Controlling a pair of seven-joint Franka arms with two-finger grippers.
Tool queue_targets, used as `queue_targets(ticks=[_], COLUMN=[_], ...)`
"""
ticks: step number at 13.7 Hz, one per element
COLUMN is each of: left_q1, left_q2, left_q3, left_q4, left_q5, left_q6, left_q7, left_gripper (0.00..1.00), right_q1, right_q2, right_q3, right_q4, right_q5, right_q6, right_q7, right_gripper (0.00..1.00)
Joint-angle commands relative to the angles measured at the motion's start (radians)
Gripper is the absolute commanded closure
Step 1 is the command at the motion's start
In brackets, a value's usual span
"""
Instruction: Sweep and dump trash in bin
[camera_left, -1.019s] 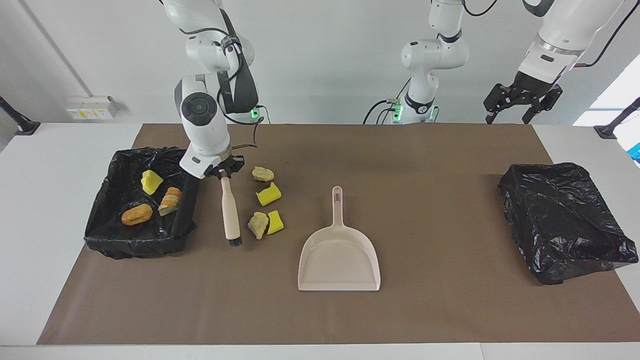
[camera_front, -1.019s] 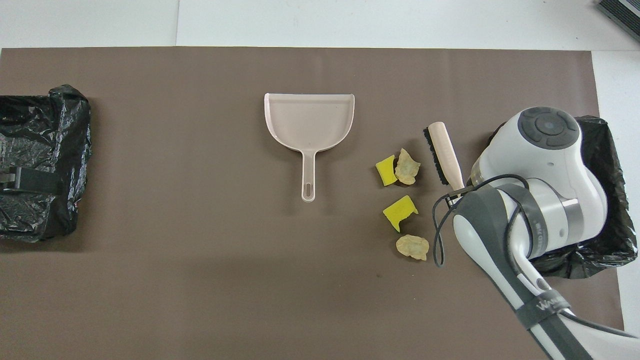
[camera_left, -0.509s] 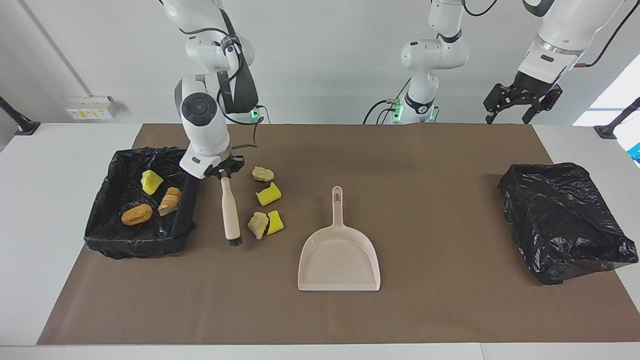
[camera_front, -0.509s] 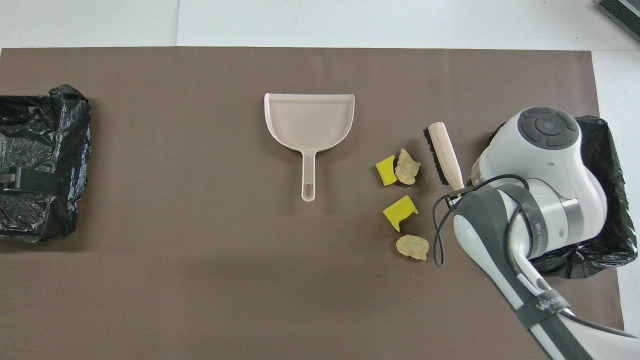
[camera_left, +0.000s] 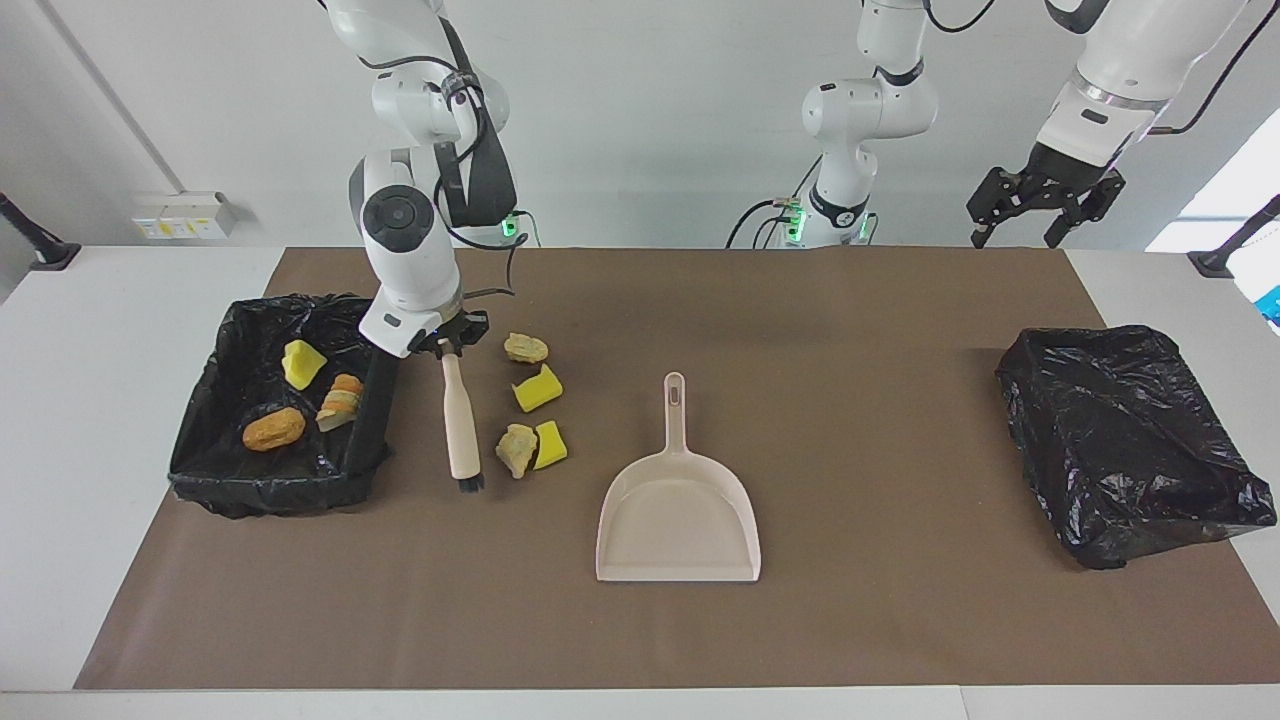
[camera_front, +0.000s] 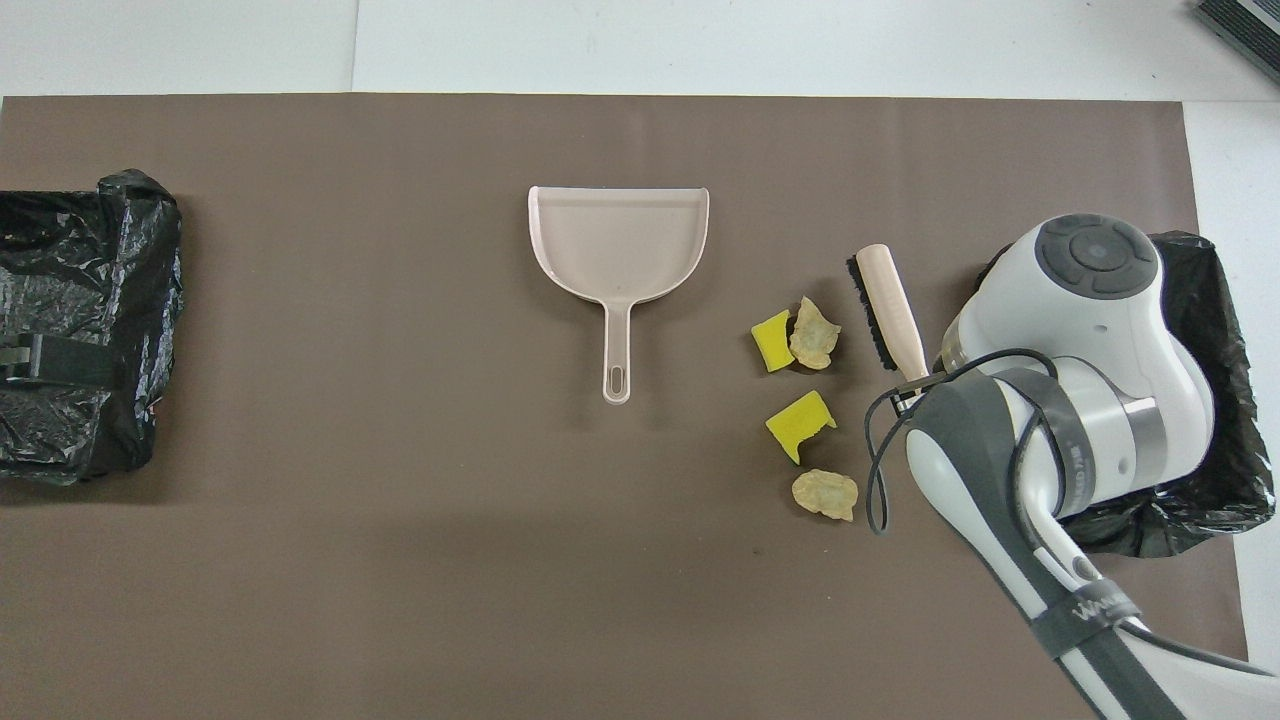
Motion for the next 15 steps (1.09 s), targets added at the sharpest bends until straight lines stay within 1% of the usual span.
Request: queue_targets(ticks=[1,11,13,15], left_q1=[-0.01,-0.01,-0.01,-0.01], left_q2=[-0.003,-0.003,-0.003,-0.003], left_q3=[0.009,0.009,0.009,0.009], left_q4=[0.002,0.002,0.002,0.002], left_q5=[0.01,0.01,0.01,0.01], left_q6=[0.006,0.006,0.006,0.006], left_q7=[0.0,0.0,0.0,0.0], left_gripper=[0.0,0.0,0.0,0.0], right_q1=[-0.017,-0.016,-0.016,-0.016], right_q2=[-0.029,-0.03,-0.03,-0.033], right_q3=[0.006,0.006,0.006,0.006], right_q4=[-0.029,-0.034,-0.05,-0.074], right_q5=[0.028,0.028,0.028,0.028], right_q6=[0.025,0.026,0.026,0.052], right_q7=[-0.001,0.002,0.005,0.008], right_gripper=[1.0,1.0,1.0,1.0])
